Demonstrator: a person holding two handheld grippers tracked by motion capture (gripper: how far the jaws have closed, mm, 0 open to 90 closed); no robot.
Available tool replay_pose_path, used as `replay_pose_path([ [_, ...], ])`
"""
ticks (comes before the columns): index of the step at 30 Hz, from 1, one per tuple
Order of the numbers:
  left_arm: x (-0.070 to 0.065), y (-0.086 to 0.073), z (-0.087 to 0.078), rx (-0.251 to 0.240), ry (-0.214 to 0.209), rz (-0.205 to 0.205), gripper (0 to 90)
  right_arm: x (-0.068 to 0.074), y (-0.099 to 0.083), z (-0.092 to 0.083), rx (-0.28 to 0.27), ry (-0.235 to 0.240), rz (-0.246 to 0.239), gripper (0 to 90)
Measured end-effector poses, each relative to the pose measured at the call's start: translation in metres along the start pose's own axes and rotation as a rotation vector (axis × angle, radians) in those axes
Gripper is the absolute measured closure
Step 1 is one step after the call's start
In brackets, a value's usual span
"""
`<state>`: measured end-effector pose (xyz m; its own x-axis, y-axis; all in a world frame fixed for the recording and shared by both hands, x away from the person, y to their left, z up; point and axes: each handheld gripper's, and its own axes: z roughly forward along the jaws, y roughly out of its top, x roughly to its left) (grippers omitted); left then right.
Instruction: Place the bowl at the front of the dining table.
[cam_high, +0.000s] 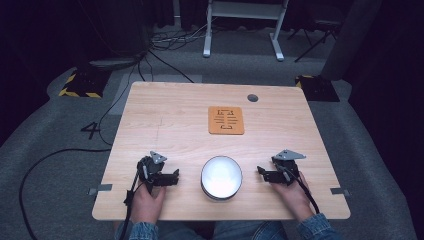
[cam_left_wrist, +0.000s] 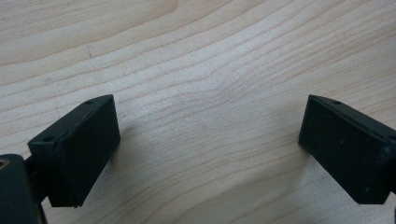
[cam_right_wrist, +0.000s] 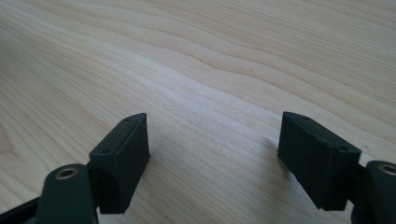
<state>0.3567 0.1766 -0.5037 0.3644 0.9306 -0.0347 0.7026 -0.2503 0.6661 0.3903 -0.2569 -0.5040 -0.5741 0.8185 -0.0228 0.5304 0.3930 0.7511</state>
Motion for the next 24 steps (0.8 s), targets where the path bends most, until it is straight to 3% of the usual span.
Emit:
replay_pose_path([
  [12,0.0001,0.0001,-0.0001,0.0,0.002,0.0,5.3,-0.0011,0.0,-0.0003,0.001,0.006,-0.007,24.9],
  [19,0.0001,0.0001,-0.0001,0.0,0.002,0.001,5.3,-0.0026,0.0,-0.003,0.004,0.0,0.022,33.6],
  [21,0.0001,0.0,0.0,-0.001,0.001,0.001,5.3,-0.0051,0.0001,-0.0046,0.013,-0.003,0.01,37.8],
  [24,0.0001,0.0001,-0.0001,0.0,0.002,0.001,5.3,-0.0091,0.0022,-0.0074,0.035,0.018,0.034,40.4],
])
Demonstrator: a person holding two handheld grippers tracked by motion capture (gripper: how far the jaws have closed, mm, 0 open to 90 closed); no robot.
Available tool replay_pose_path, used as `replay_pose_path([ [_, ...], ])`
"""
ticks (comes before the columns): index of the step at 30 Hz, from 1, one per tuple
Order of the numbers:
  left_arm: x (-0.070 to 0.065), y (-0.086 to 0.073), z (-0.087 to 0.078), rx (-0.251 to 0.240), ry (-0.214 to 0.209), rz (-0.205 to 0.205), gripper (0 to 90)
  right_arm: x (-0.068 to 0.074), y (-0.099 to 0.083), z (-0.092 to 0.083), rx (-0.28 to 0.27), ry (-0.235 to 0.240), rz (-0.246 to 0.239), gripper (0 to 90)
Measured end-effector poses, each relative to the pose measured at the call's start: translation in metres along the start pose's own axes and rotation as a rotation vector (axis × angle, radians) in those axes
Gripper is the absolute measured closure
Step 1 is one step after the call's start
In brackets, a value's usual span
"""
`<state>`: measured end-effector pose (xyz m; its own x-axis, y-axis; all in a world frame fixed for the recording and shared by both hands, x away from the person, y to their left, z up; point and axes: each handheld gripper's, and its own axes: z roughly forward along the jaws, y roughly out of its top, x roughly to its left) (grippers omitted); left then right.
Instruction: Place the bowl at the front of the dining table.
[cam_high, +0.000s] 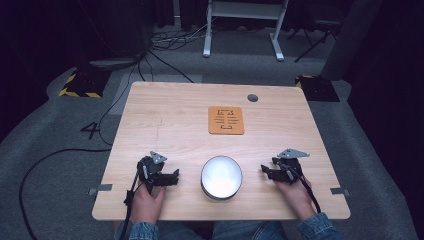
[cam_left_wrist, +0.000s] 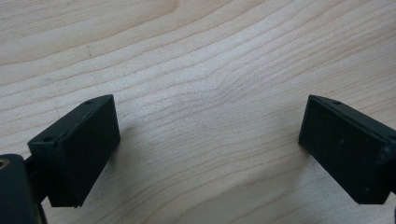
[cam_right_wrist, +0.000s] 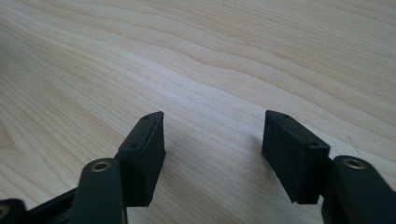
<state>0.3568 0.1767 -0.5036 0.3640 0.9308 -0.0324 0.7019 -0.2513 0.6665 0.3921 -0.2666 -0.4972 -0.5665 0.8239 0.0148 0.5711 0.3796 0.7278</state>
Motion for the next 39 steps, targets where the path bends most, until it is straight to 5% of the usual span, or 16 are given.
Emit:
replay_pose_path([
  [12,0.0,0.0,0.0,0.0,0.0,0.0,5.3,-0.002,0.023,-0.035,-0.017,0.064,-0.002,39.7],
  [23,0.0,0.0,0.0,0.0,-0.001,0.0,5.3,0.012,0.046,-0.059,-0.004,0.106,-0.045,39.3],
  [39,0.0,0.0,0.0,-0.001,-0.001,0.0,5.3,0.024,0.074,-0.07,-0.026,0.162,-0.088,41.3],
])
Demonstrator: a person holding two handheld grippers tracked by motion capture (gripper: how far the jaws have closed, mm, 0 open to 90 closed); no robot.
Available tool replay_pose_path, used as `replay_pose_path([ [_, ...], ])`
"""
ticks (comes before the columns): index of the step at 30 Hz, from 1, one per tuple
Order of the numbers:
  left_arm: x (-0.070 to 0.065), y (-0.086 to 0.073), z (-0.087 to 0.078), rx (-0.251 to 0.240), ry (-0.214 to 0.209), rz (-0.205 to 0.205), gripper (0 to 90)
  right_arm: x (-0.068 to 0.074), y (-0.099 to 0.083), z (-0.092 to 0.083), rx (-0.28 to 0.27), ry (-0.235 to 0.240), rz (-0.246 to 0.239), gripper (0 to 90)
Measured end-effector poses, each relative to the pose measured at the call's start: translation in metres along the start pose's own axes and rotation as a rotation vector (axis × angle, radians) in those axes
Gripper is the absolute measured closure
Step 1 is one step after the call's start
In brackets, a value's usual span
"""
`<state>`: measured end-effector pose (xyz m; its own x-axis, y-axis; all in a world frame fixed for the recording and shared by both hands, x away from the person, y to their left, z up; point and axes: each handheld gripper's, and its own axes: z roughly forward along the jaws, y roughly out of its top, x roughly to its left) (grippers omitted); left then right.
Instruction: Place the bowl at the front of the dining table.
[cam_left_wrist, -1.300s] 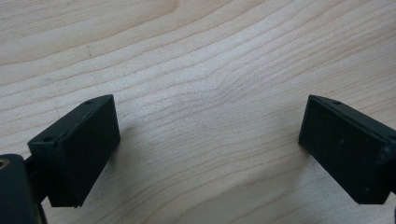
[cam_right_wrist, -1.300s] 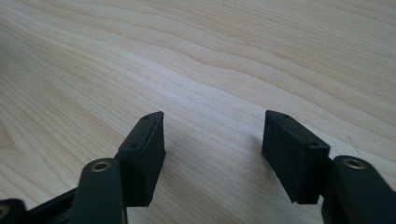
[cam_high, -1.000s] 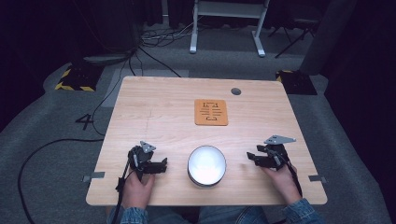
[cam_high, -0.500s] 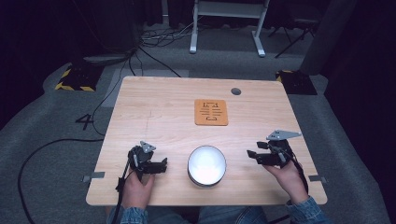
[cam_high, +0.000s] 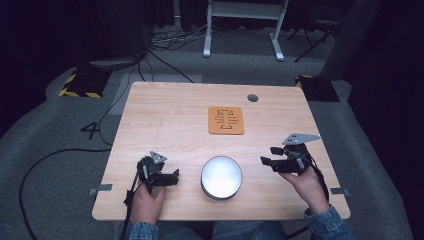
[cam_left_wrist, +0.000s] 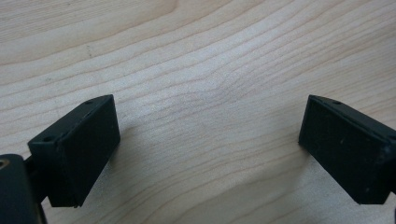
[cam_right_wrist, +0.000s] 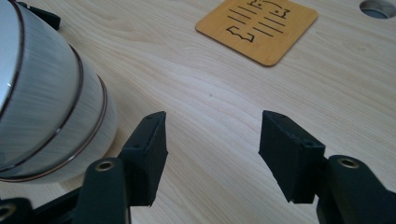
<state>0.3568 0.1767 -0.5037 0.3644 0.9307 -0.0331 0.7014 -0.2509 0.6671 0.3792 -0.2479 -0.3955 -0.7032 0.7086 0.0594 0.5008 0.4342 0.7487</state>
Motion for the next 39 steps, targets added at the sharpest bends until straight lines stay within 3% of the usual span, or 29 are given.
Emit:
replay_pose_path([
  [10,0.0,0.0,0.0,0.0,0.001,0.0,5.3,0.02,0.021,0.004,-0.003,0.046,-0.058,41.4],
  [22,0.0,0.0,0.0,0.0,0.0,0.0,5.3,0.054,0.047,0.014,-0.007,0.139,-0.124,41.5],
  [30,0.0,0.0,0.0,0.001,0.0,0.0,5.3,0.073,0.055,0.032,0.031,0.185,-0.153,43.0],
  [39,0.0,0.0,0.0,0.001,0.001,0.0,5.3,0.078,0.059,0.053,0.085,0.208,-0.181,49.6],
])
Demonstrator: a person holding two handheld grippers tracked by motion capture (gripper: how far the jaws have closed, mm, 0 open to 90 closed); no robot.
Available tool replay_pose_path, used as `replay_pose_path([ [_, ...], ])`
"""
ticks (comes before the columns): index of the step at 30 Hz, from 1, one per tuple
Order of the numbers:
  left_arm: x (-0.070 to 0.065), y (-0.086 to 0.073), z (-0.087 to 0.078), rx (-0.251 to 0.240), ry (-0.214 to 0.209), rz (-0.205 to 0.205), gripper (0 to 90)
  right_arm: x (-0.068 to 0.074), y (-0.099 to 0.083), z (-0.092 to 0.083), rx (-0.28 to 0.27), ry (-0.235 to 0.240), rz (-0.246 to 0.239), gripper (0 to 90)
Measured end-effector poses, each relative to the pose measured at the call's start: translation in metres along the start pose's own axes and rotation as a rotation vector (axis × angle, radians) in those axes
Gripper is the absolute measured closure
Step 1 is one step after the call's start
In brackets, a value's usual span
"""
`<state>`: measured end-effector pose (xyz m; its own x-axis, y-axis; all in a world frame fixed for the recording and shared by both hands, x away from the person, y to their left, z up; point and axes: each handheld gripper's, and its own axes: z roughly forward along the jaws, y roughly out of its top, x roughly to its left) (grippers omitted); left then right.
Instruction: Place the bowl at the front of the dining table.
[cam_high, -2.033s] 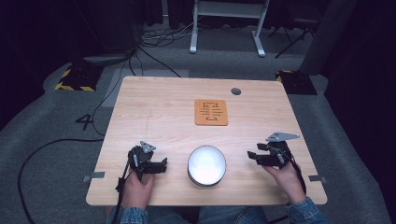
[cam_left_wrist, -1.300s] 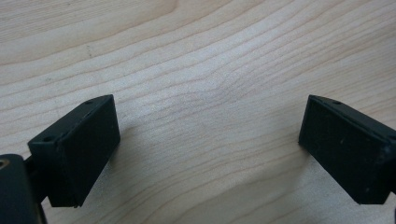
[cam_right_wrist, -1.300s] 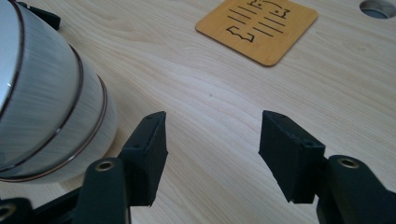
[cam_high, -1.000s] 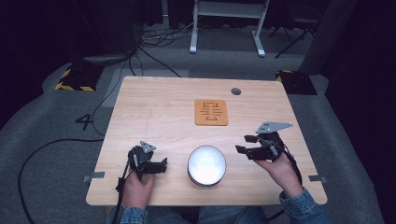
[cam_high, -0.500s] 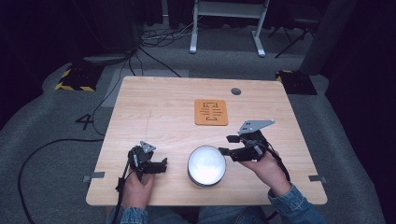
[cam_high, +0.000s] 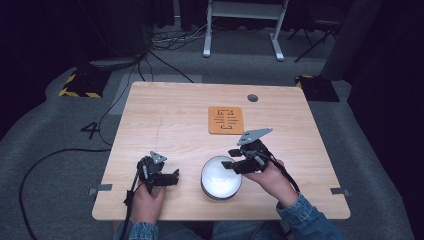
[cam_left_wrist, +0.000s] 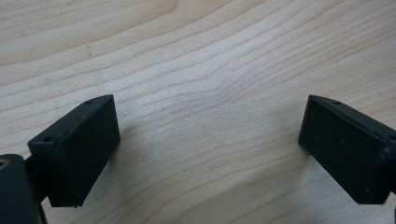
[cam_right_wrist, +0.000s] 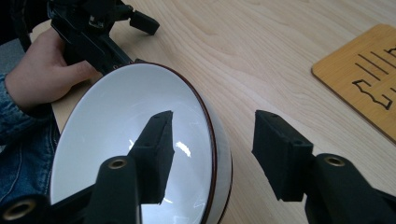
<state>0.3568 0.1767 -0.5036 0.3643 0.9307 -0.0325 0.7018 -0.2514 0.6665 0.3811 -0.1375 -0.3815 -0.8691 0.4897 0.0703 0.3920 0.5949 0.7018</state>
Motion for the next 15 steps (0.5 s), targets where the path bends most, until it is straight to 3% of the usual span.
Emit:
replay_pose_path([
  [7,0.0,0.0,0.0,0.001,0.0,0.0,5.3,-0.007,0.002,0.013,0.051,0.034,0.01,61.6],
  [11,0.0,0.0,0.0,0.001,-0.001,-0.001,5.3,-0.008,0.002,0.017,0.076,0.039,-0.012,73.9],
  [15,0.0,0.0,0.0,0.001,-0.001,0.0,5.3,-0.006,0.003,0.017,0.076,0.019,-0.073,76.9],
])
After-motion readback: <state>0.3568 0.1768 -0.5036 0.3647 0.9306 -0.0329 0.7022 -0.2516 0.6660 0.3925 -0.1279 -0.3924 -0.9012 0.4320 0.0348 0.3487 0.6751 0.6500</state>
